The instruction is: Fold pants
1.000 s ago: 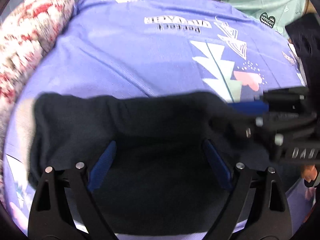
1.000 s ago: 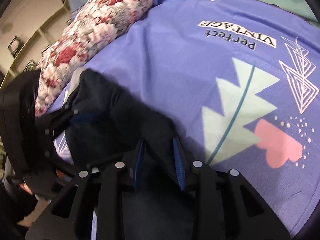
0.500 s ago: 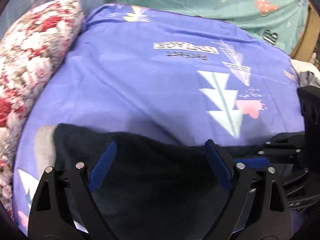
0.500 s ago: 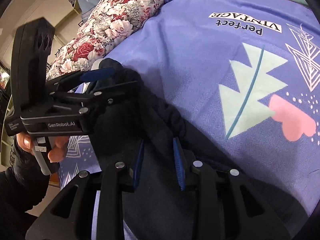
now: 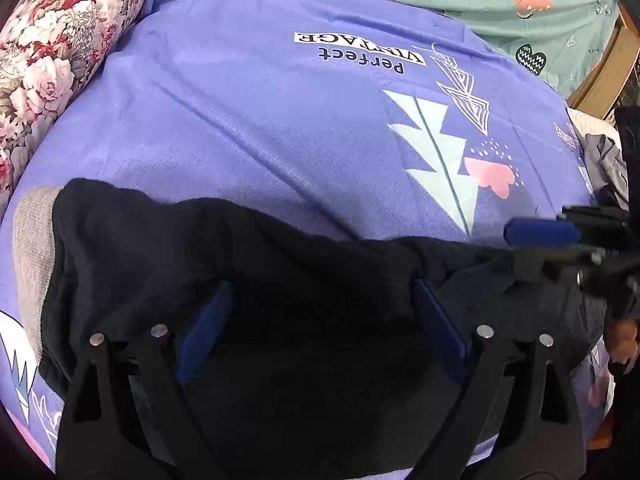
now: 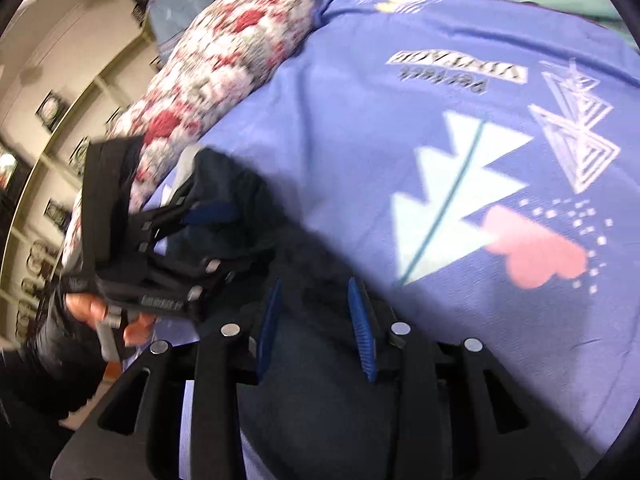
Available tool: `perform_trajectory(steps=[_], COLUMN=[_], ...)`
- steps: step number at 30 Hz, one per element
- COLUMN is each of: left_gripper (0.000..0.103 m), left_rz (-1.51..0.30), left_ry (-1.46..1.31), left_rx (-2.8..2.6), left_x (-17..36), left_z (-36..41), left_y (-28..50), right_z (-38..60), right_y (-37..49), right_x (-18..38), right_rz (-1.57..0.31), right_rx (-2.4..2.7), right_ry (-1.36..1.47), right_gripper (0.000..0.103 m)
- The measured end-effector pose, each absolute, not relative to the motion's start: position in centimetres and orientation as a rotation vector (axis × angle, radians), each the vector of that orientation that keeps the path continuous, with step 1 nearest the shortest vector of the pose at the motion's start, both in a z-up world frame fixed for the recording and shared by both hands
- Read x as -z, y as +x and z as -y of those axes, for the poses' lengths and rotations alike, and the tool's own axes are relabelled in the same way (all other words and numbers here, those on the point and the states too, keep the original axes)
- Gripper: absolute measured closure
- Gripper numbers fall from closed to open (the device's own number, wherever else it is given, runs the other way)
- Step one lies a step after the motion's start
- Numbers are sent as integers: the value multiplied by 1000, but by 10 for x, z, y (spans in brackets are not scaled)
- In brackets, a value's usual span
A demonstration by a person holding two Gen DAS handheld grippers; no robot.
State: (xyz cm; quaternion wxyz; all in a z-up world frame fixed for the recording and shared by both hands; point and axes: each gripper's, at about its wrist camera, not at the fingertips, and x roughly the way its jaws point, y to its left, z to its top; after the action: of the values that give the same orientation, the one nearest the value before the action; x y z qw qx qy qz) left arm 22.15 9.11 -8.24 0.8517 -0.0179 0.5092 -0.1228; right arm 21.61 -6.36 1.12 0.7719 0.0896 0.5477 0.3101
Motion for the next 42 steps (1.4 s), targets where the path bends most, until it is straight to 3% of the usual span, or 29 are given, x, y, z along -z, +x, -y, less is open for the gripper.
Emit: perform_trajectory(steps=[5, 11, 25, 41, 42], left_gripper=[11, 11, 11, 12, 12], left_rz=[-1066, -1067, -1068, -1071, -1071], left_ry=[-42, -45, -65, -83, -77], left_rx=[246, 256, 258, 288, 287], left_x=[81, 81, 80, 81, 81], left_z=[-91, -94, -96, -103, -102], left_y=[219, 218, 217, 217, 217], right_z=[49, 24, 15, -16, -16], right_y=[233, 221, 201, 217, 220], right_x=[-11, 4, 7, 15, 16], right_rz=[-1165, -1210, -1176, -1103, -1100], right_rx=[-609, -639, -606, -676, -675], right_ry=[173, 40, -140, -395, -393], right_gripper=[83, 83, 70, 70, 77])
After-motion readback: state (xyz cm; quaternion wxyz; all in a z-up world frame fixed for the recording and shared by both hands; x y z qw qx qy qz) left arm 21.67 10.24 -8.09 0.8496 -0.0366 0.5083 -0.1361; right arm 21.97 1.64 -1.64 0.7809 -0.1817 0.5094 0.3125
